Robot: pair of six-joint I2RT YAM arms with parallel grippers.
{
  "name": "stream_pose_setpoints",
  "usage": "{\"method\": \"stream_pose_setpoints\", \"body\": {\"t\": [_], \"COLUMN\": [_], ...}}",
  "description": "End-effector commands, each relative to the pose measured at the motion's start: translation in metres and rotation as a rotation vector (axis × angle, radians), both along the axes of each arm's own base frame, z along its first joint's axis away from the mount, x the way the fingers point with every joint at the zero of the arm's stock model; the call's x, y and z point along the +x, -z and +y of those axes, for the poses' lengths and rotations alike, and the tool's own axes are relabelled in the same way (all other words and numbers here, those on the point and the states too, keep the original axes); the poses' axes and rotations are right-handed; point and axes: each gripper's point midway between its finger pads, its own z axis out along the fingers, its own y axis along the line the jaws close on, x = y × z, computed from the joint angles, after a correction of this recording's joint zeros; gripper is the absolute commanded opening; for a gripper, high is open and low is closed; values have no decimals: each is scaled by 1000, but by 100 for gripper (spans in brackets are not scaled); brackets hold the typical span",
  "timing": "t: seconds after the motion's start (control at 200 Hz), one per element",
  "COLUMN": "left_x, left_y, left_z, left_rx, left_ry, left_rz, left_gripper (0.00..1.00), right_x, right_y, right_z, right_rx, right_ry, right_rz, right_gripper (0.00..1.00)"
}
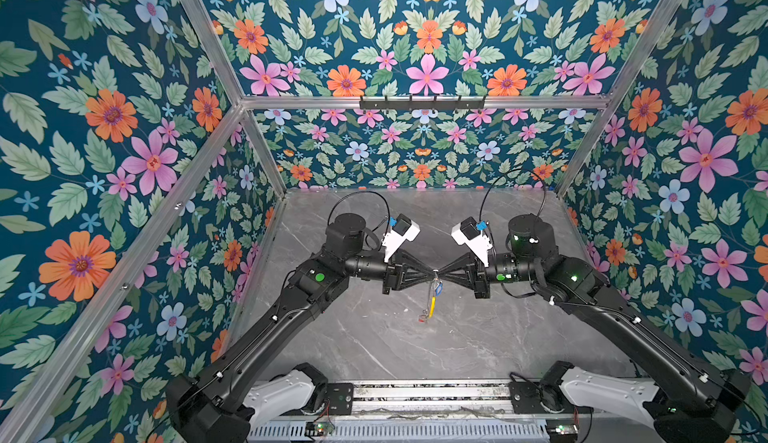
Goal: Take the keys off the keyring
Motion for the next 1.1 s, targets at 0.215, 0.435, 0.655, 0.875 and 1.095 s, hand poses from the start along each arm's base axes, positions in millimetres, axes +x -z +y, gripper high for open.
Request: {"method": "stream_pose_setpoints", "body": {"t": [0.215, 0.435, 0.655, 0.875, 1.095], "left_x": [-9, -3, 15, 20, 16], "left_y": [-9, -6, -11, -24, -38], "left_z": [-2, -4, 0, 4, 12], "left_rx": [-34, -21, -57, -185, -319], "left_ry": [58, 31, -132, -205, -238], "left_rz": [-12, -21, -153, -204, -265], "left_gripper": [12, 2, 0, 0, 0], "right_x": [6, 7, 10, 12, 5], "right_y": [-3, -1, -3, -26, -20], "right_z": [2, 2, 4, -7, -17], "right_rx": [4, -12, -20, 93, 177], "right_ry": [9, 15, 53, 143, 176], "right_rz": [-32, -36, -77, -172, -201], "right_gripper": [0, 0, 0, 42, 50]}}
